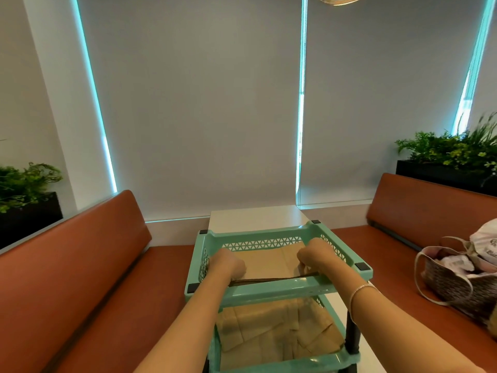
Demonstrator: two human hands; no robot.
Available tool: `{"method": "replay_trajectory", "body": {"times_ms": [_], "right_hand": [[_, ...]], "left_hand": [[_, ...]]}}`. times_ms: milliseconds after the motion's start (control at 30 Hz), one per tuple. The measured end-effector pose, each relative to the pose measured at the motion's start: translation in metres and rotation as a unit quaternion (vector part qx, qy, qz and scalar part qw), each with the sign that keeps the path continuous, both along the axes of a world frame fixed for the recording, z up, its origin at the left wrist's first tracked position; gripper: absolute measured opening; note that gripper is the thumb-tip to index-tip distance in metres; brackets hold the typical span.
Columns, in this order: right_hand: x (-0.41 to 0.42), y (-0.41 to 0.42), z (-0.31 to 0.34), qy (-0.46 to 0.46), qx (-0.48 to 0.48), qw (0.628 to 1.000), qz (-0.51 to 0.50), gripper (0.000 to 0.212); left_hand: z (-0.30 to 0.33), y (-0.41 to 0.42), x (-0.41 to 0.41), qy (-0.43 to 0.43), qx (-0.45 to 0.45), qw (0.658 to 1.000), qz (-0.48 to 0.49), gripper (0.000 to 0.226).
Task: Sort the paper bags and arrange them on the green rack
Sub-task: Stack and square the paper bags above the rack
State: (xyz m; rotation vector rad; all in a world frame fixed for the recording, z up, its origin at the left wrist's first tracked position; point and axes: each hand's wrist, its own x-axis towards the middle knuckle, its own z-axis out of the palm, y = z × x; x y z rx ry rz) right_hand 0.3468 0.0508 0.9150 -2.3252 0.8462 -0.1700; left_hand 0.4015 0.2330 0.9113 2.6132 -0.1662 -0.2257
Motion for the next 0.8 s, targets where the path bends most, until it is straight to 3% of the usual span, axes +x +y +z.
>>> {"method": "replay_trajectory", "body": {"times_ms": [267,467,700,800], "right_hand": [[-0.001,0.002,0.001,0.003,-0.016,1.000,-0.003,0.022],[-0.001,0.004,0.002,0.009,-0.051,0.999,0.003,0.024],[0.003,0.005,-0.001,0.045,-0.093,0.994,0.035,0.013],[0.003,0.006,0.000,0.066,-0.116,0.990,0.039,0.025]], "left_hand": [[-0.003,0.001,0.001,0.020,-0.013,1.000,-0.014,0.054],[-0.007,-0.001,0.006,0.009,0.033,0.999,-0.025,0.061],[-0.011,-0.003,0.010,-0.015,0.082,0.996,-0.036,0.059],[-0.011,-0.004,0.009,-0.035,0.102,0.993,-0.037,0.049]]}}
